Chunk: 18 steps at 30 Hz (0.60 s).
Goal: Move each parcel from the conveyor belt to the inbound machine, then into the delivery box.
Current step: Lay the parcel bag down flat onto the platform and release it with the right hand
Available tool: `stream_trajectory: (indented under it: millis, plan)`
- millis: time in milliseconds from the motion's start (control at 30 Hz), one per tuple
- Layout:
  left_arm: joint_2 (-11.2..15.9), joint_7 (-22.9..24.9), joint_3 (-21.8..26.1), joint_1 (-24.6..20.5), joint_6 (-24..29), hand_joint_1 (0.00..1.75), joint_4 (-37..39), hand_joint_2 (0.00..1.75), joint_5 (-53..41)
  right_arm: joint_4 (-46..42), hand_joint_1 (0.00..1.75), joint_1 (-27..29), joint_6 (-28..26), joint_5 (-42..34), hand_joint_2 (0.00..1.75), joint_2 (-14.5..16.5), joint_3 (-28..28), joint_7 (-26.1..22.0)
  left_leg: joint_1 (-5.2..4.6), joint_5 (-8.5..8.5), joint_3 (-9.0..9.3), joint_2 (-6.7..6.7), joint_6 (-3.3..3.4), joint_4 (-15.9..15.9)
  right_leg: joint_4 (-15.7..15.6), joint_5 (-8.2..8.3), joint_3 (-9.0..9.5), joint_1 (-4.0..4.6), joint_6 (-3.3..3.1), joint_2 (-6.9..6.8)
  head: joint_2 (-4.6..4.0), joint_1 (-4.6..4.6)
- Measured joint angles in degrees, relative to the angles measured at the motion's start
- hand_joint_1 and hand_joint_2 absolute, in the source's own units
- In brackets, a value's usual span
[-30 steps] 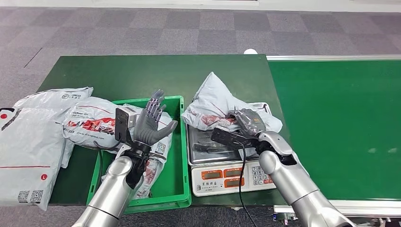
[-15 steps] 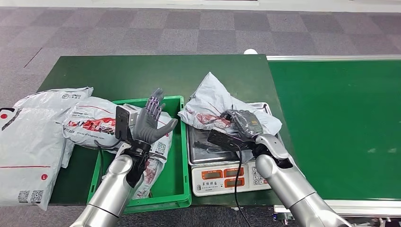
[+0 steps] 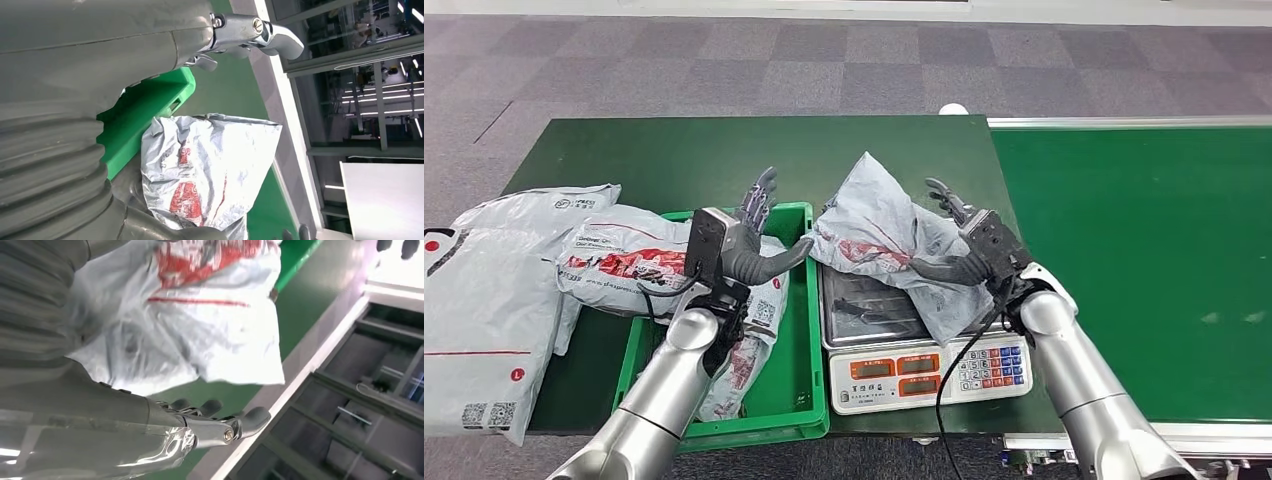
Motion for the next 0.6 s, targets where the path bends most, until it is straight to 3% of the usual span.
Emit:
stream_trajectory:
  millis: [100,333,600]
  plan:
    - [-0.3,-0.1,-0.8,-1.5,2.4,0.00,1.6,1.75,-0.8,3.5,0.00,-2.2,-3.2,-2.3,1.75,-0.1,-1.2,-0.6,0.00,0.02,0.00,0.00,-0.01,0.0,0.0,0.01,-0.01,0.00,-0.01,0.01,0.00,0.00]
    - [-3.5,2.8,-5.8,-8.8,9.2,0.00,9.6,1.75,-8.8,9.4,0.00,-5.0,-18.8,-4.3,1.75,0.0,-5.2,-4.0,-0.01,0.09,-0.06,-0.15,0.04,0.0,0.0,0.03,0.03,-0.01,0.01,-0.18,0.00,0.02]
    - [-7.0,5.9,-11.3,-14.8,11.0,0.00,18.5,1.75,-17.3,6.9,0.00,-1.5,-22.6,-1.9,1.75,0.0,-7.3,-3.4,-0.04,0.06,-0.06,-0.09,0.04,0.0,0.0,0.05,-0.06,-0.02,0.04,-0.11,0.00,0.01]
